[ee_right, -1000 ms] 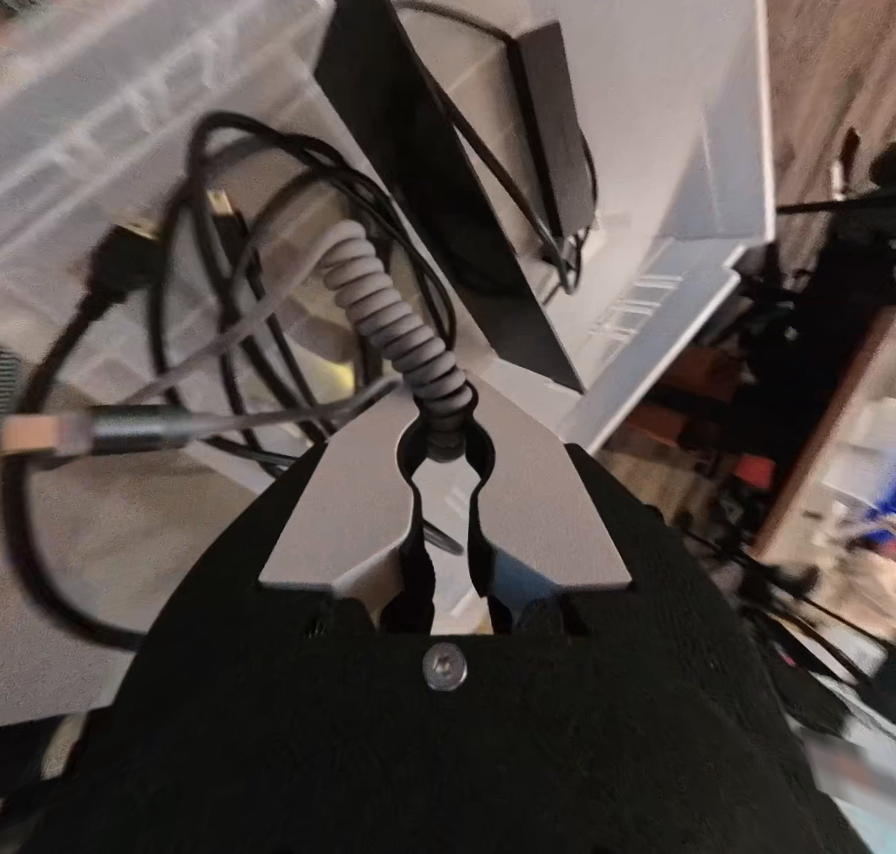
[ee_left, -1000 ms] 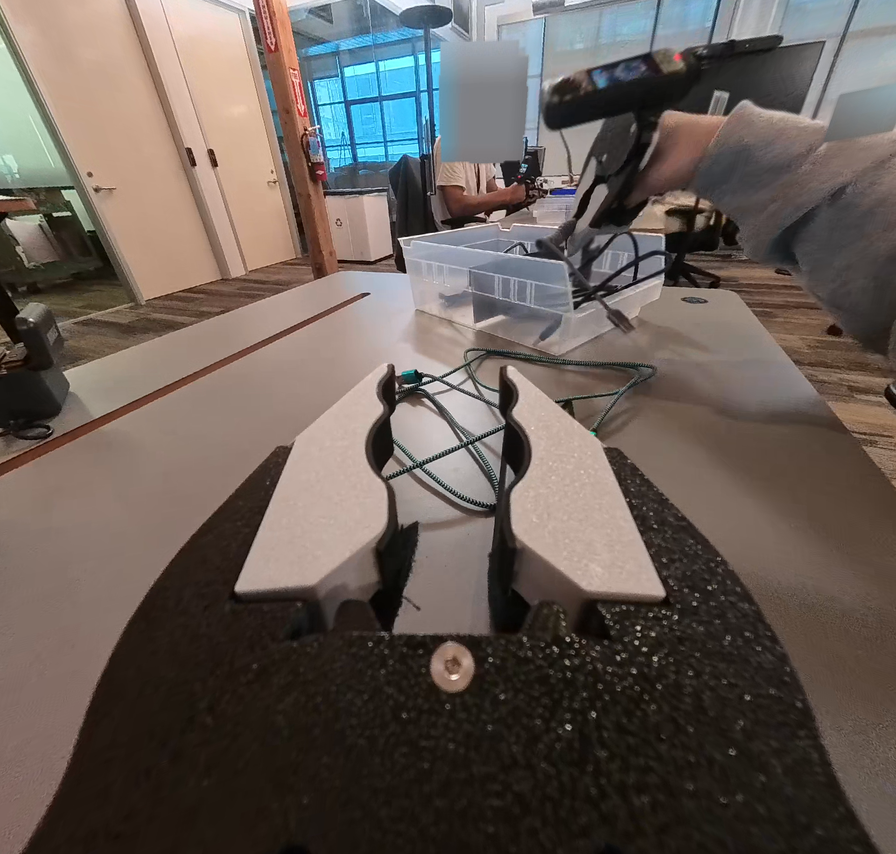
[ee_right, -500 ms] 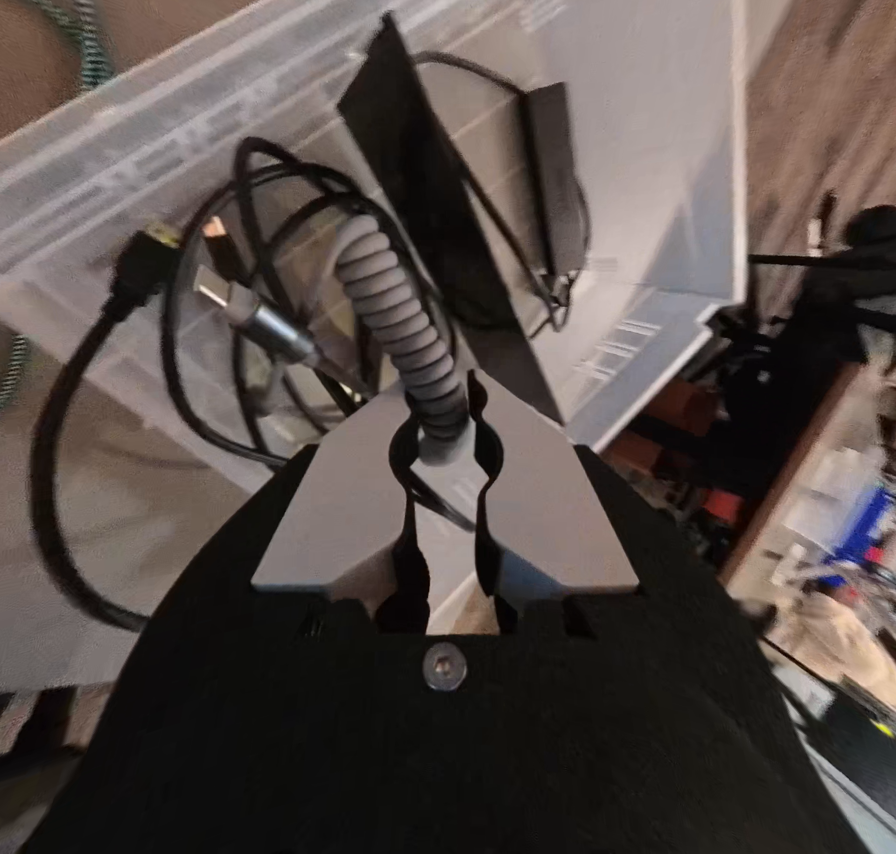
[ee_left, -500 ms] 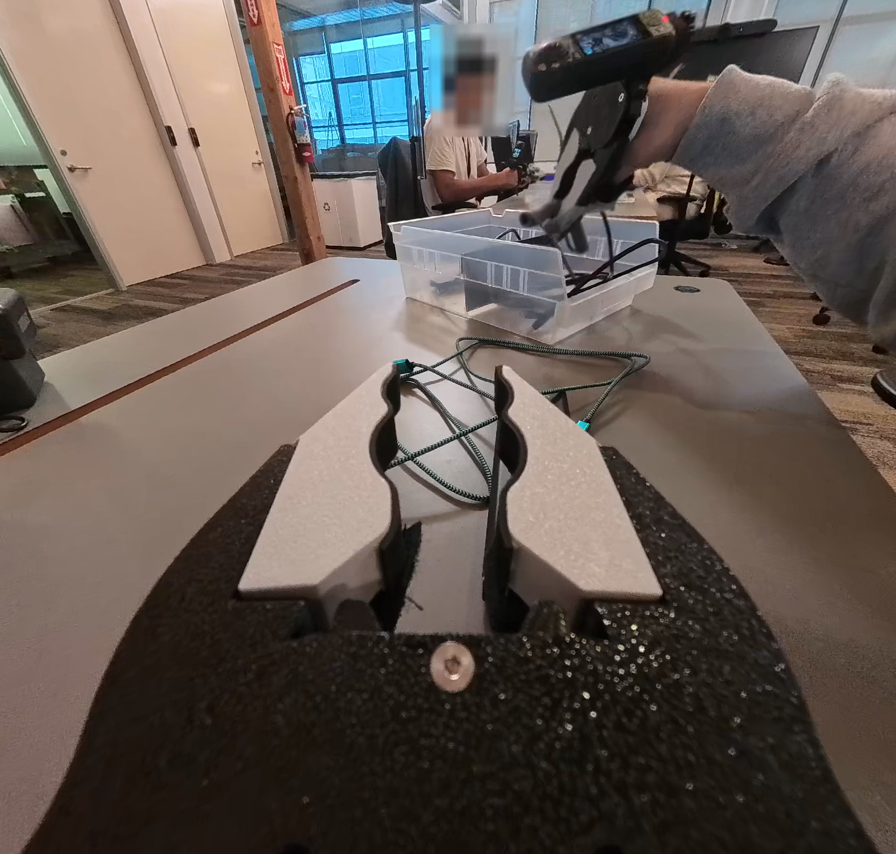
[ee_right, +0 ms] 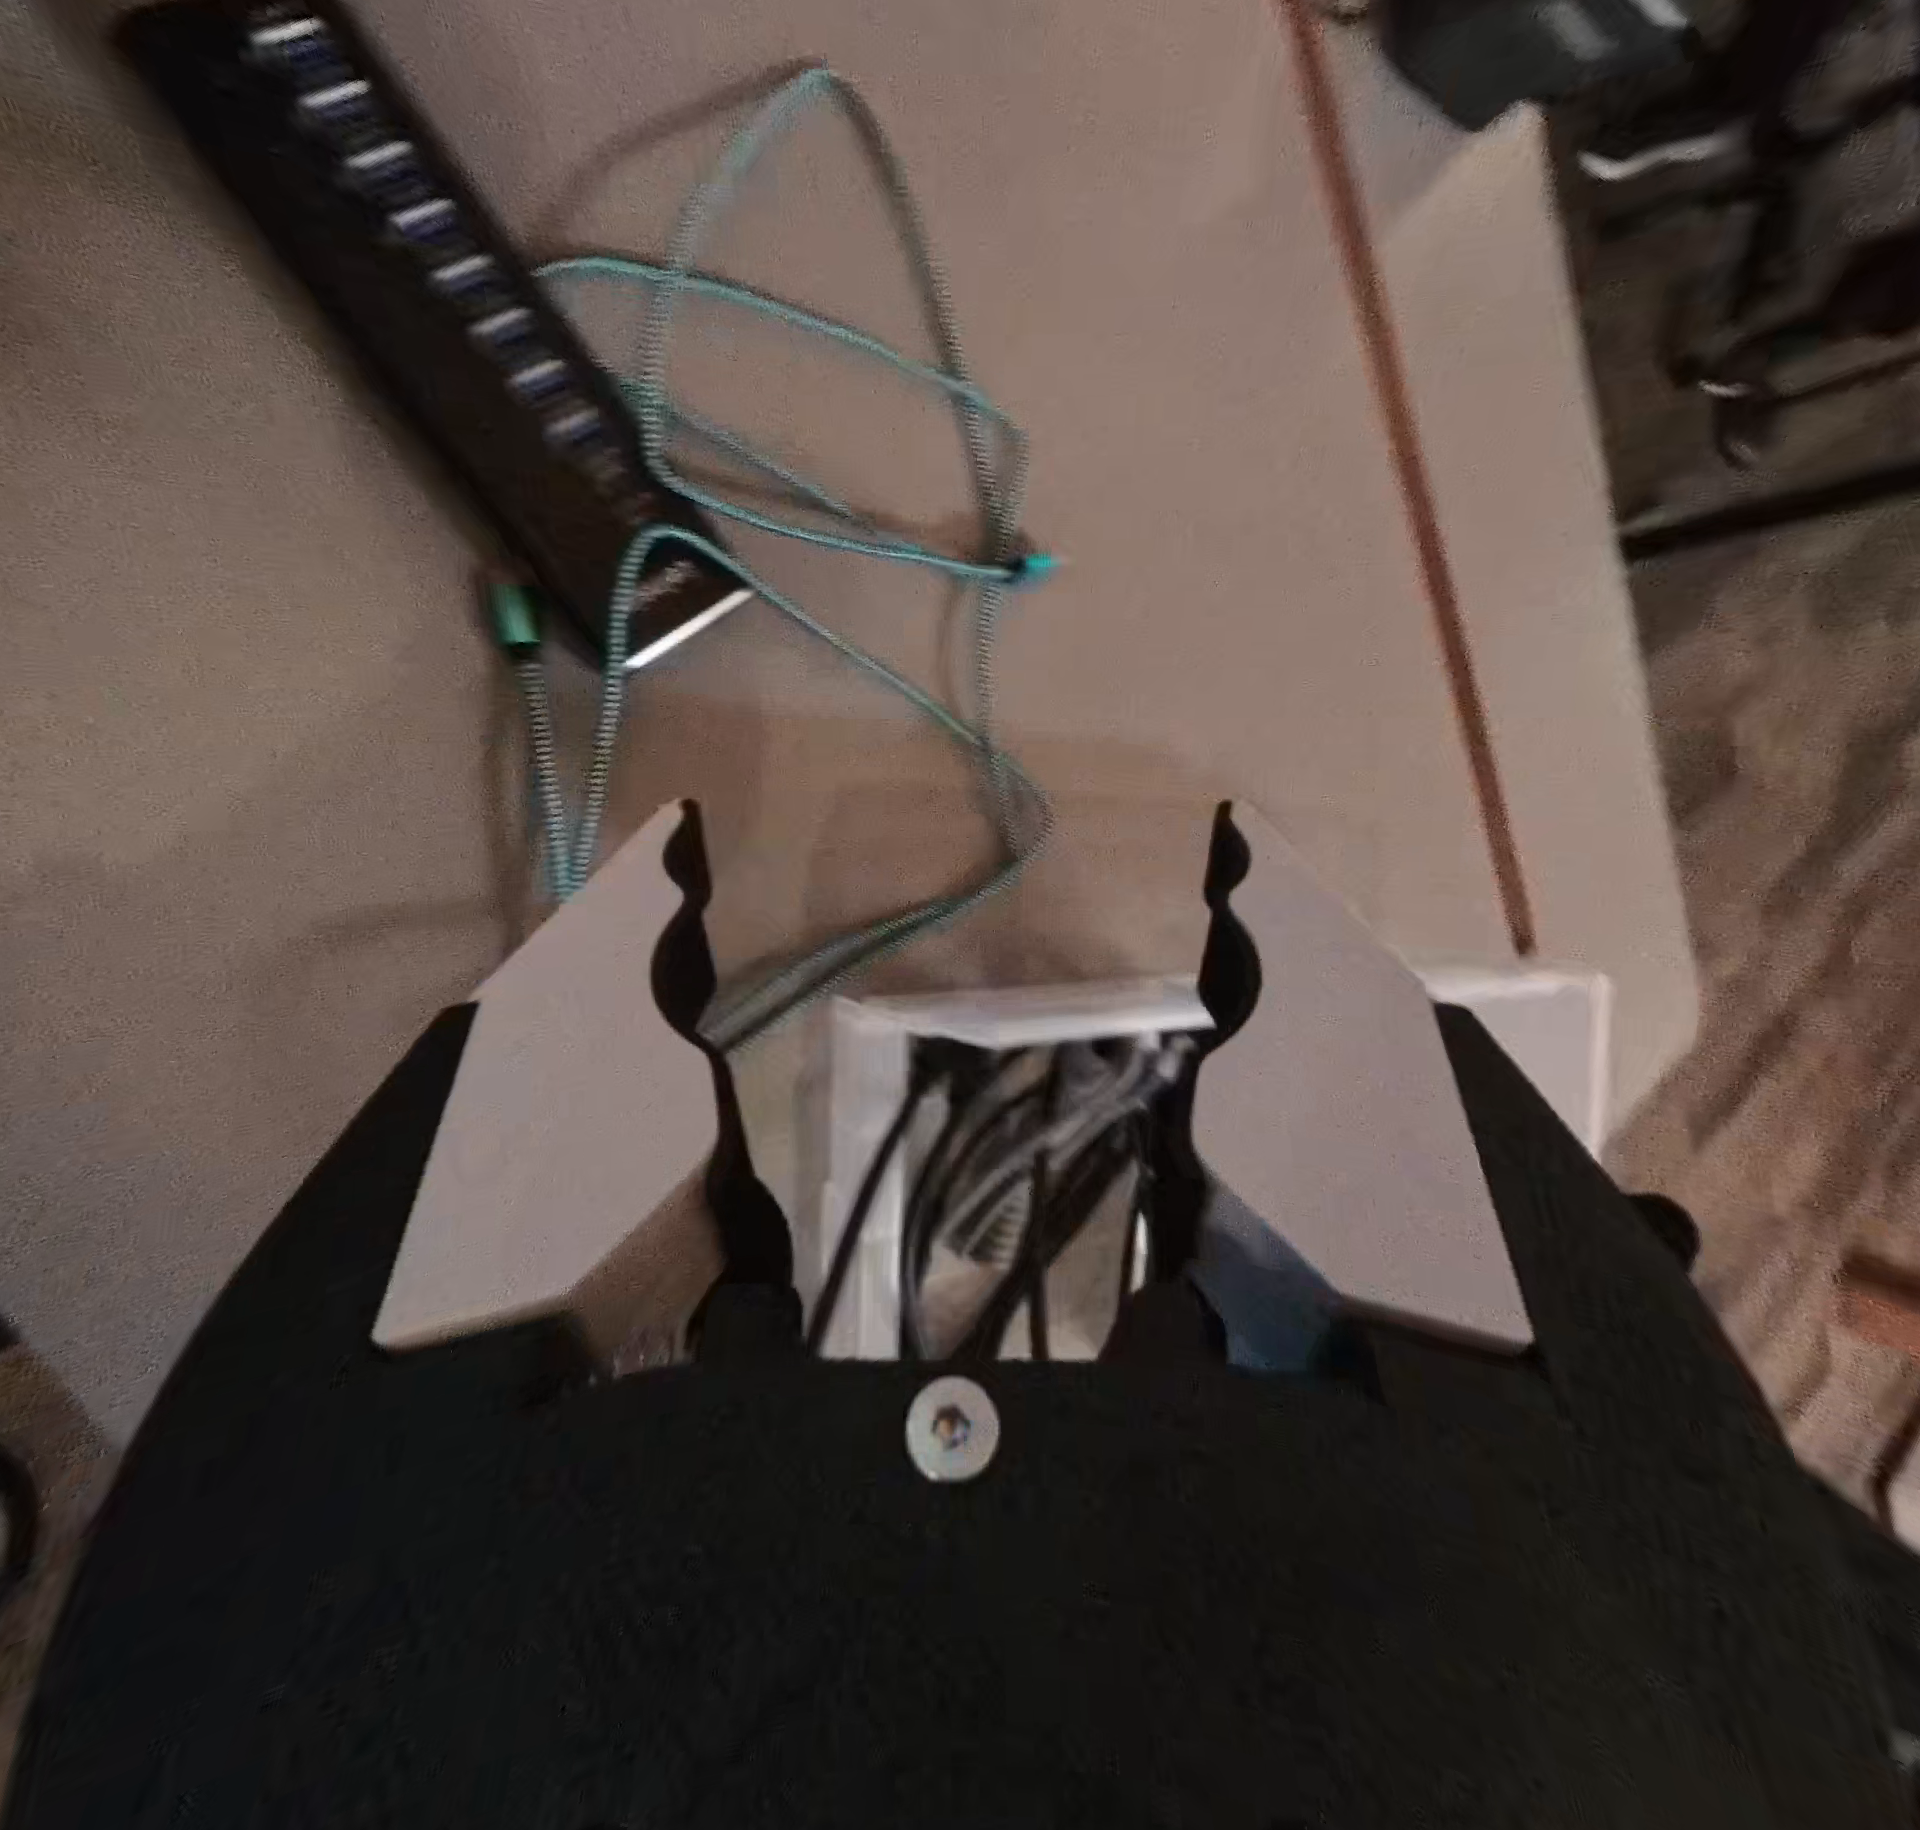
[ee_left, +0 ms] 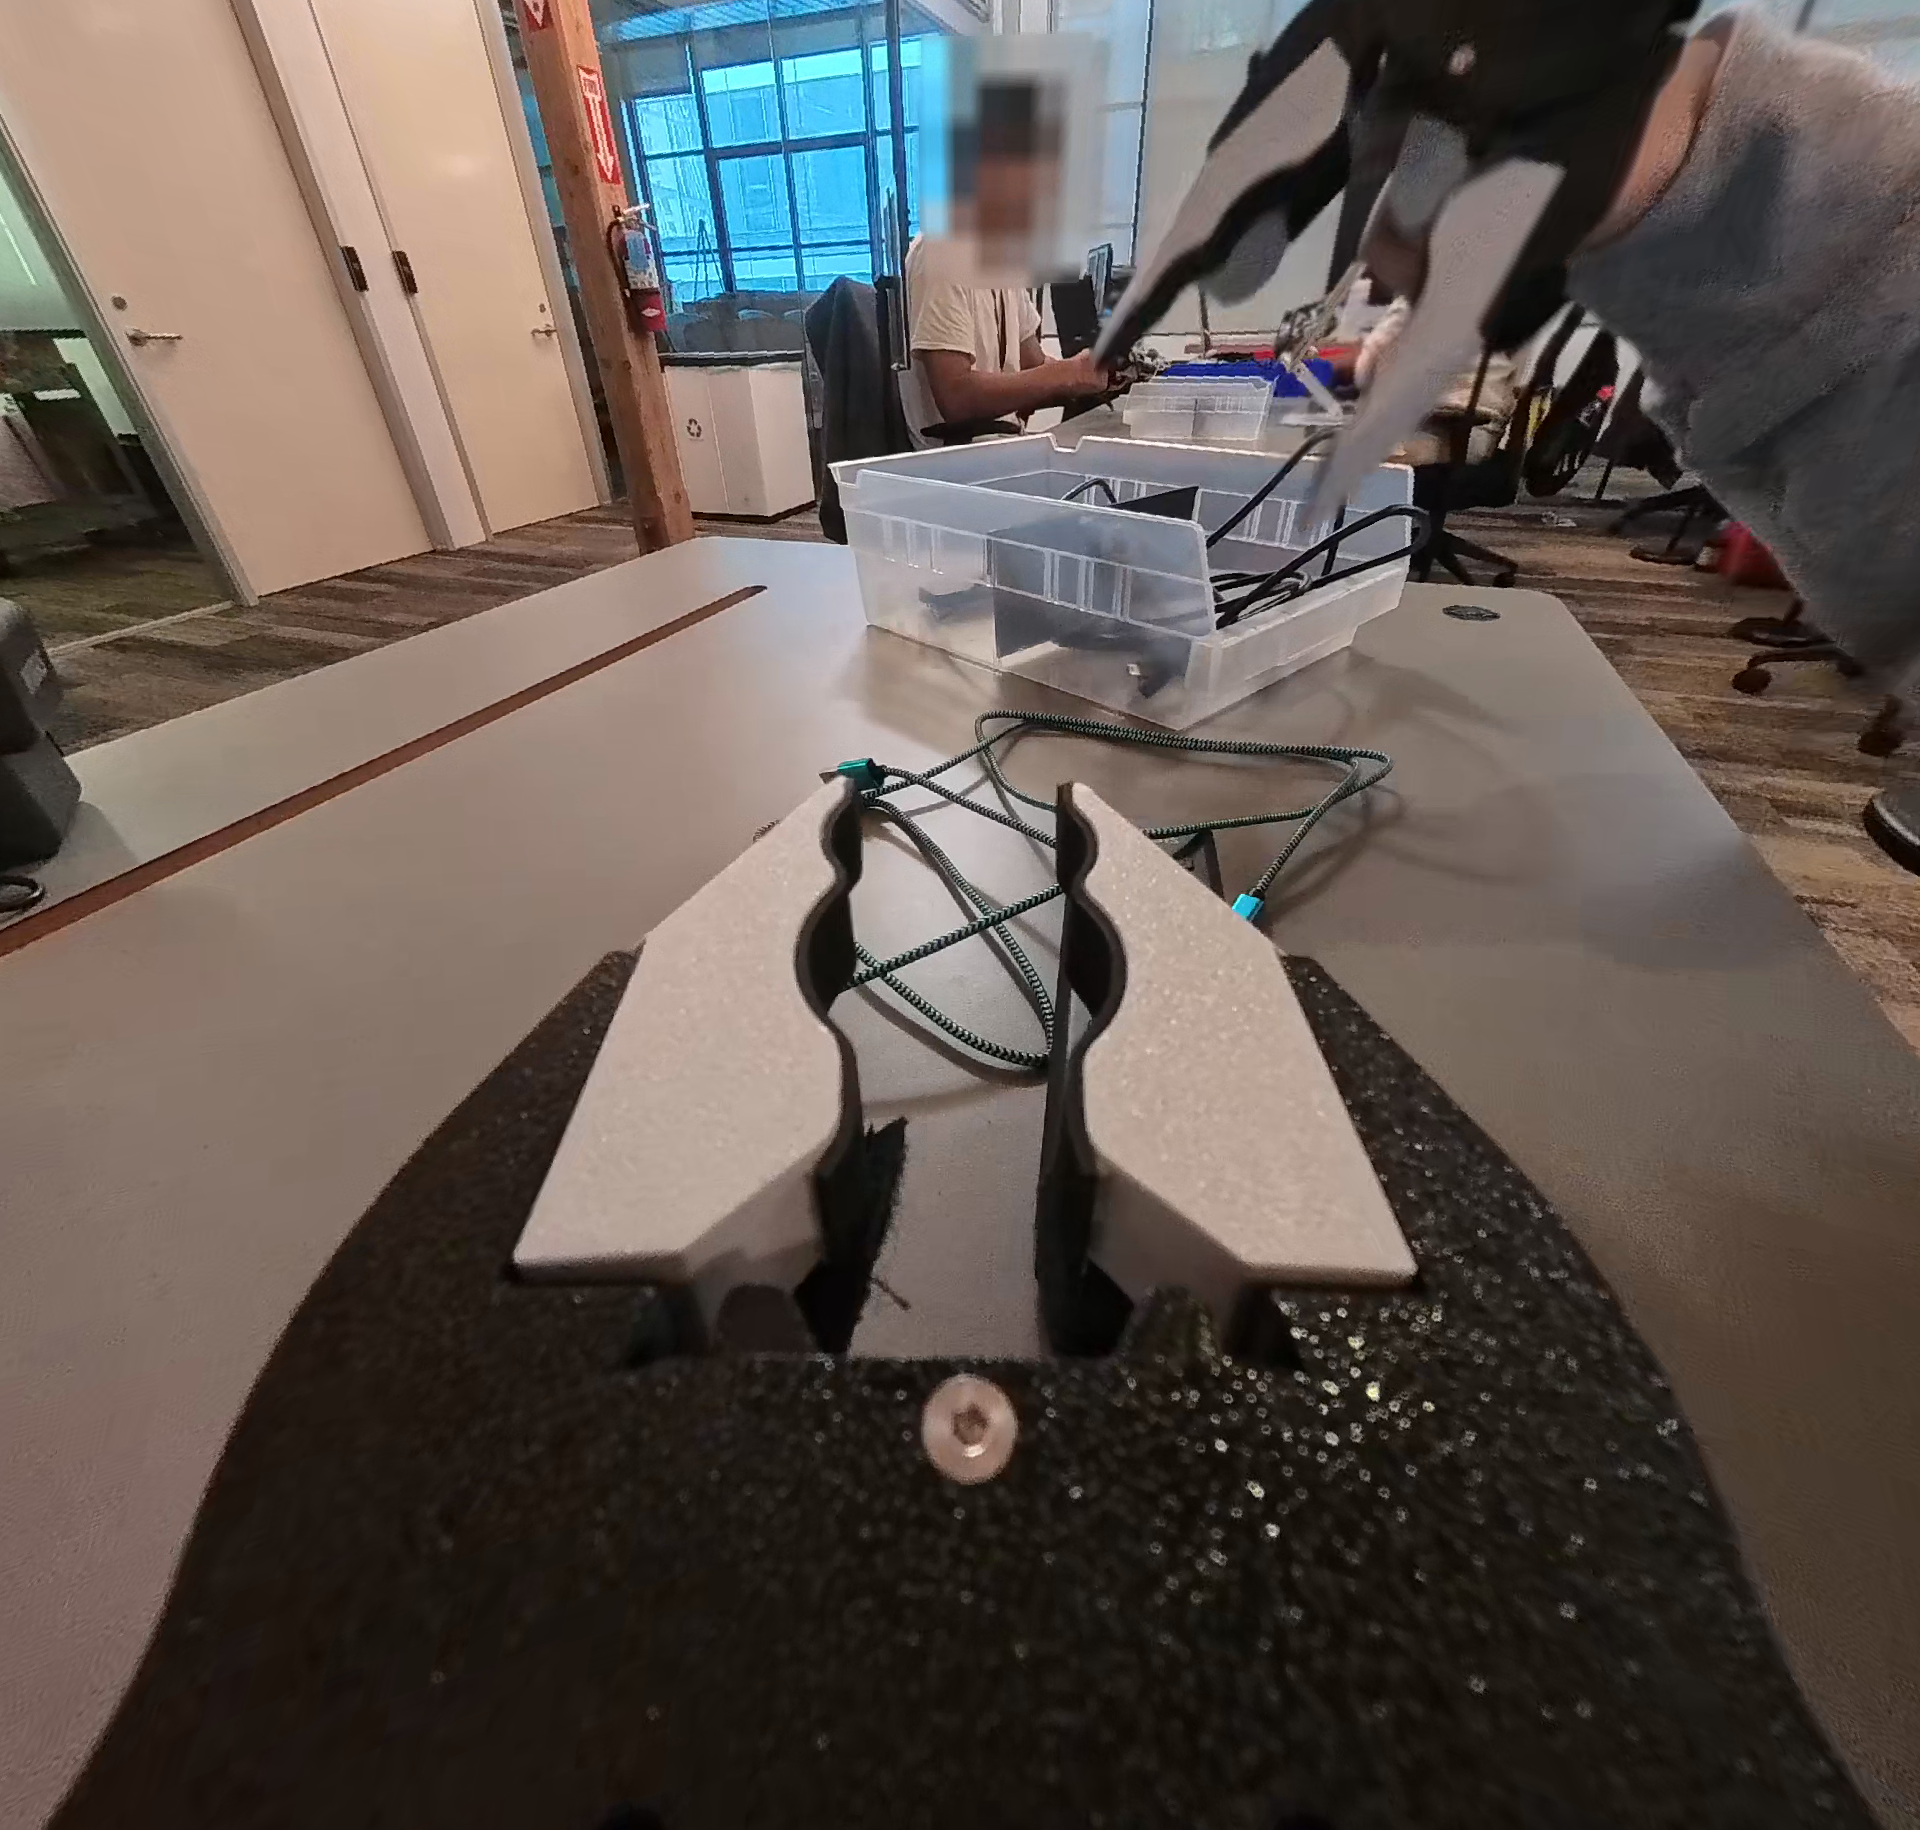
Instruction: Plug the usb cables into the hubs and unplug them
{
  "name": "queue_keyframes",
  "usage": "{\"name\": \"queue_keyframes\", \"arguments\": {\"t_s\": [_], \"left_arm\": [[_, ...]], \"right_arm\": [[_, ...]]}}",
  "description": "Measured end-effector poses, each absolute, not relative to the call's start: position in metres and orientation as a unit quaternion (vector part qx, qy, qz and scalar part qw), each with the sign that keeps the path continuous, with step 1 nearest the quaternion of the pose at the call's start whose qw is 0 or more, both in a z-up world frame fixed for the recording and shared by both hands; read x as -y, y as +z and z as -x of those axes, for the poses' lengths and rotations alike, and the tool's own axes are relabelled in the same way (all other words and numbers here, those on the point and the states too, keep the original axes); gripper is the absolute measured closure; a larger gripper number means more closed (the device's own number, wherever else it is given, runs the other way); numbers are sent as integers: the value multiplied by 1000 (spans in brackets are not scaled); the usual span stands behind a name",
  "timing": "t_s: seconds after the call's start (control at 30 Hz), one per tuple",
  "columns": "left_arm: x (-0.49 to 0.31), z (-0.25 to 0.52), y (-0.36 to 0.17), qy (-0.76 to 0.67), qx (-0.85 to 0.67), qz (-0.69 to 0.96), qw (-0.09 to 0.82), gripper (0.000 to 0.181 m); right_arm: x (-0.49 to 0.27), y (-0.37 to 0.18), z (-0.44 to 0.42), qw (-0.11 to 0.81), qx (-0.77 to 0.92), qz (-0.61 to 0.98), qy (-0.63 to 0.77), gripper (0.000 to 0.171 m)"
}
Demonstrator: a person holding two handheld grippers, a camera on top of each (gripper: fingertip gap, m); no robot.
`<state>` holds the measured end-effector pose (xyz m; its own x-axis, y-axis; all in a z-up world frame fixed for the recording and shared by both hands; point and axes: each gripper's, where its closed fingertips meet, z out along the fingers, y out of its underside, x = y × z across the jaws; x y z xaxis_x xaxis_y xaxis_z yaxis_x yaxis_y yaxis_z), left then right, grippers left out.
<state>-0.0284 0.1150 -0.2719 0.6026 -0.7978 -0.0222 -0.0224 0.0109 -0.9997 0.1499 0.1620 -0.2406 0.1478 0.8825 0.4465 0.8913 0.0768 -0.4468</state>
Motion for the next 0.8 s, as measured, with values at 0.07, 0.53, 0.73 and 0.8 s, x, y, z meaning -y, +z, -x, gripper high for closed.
{"name": "queue_keyframes", "arguments": {"t_s": [0.07,0.53,0.73,0.8], "left_arm": [[-114,27,-273,-309,-327,634,629,146],[-76,-14,-366,-269,-480,749,368,101],[-78,-11,-374,-236,-495,754,361,122],[-78,-10,-374,-234,-501,753,358,122]], "right_arm": [[-139,-276,-129,270,701,660,6,59],[-115,-372,-107,148,776,613,21,93],[-126,-372,-115,142,781,608,-13,99],[-133,-371,-116,147,786,600,-32,98]]}}
